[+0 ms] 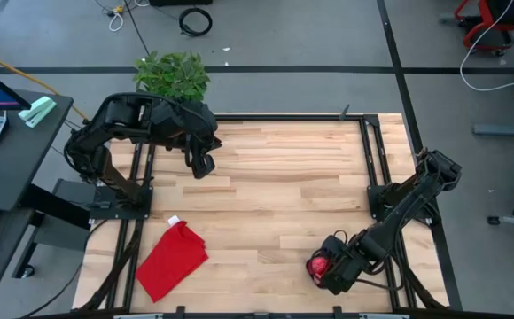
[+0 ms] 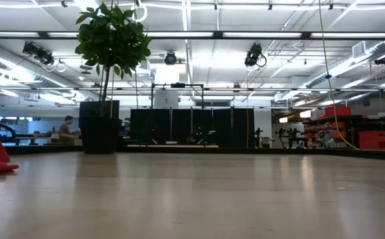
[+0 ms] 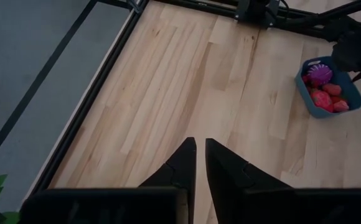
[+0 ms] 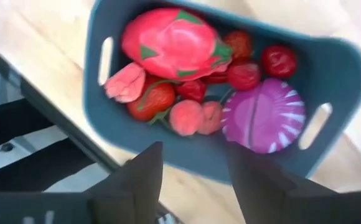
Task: Pick and placing Produce into tupperware
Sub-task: Return to Home Position
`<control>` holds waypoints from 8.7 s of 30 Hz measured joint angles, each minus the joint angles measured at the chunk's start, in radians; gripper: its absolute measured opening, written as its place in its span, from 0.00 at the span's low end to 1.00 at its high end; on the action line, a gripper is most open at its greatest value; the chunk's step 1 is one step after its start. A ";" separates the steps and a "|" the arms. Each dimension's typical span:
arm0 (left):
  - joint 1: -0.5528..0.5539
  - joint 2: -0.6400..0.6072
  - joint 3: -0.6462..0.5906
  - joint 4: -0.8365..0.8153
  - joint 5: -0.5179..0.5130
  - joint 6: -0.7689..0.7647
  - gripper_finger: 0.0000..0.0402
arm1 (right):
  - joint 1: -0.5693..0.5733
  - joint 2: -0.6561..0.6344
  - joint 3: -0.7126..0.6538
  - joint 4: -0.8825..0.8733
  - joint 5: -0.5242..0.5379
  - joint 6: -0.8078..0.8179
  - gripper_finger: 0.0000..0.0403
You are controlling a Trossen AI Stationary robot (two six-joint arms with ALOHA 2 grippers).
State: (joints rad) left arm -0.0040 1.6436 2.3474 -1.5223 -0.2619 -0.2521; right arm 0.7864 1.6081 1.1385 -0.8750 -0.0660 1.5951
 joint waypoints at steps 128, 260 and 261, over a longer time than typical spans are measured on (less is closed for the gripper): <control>0.063 -0.612 0.009 0.146 0.129 -0.155 0.09 | -0.667 -1.586 -0.822 0.861 0.265 -1.197 0.45; 0.061 -1.617 -2.339 1.625 0.116 -0.231 0.07 | -0.666 -1.589 -1.112 1.047 0.222 -1.145 0.45; 0.061 -1.618 -2.339 1.604 0.116 -0.233 0.07 | -0.666 -1.589 -1.112 1.047 0.222 -1.145 0.45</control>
State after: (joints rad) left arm 0.0574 0.0257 0.0086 0.0815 -0.1455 -0.4853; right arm 0.1200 0.0193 0.0265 0.1719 0.1558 0.4500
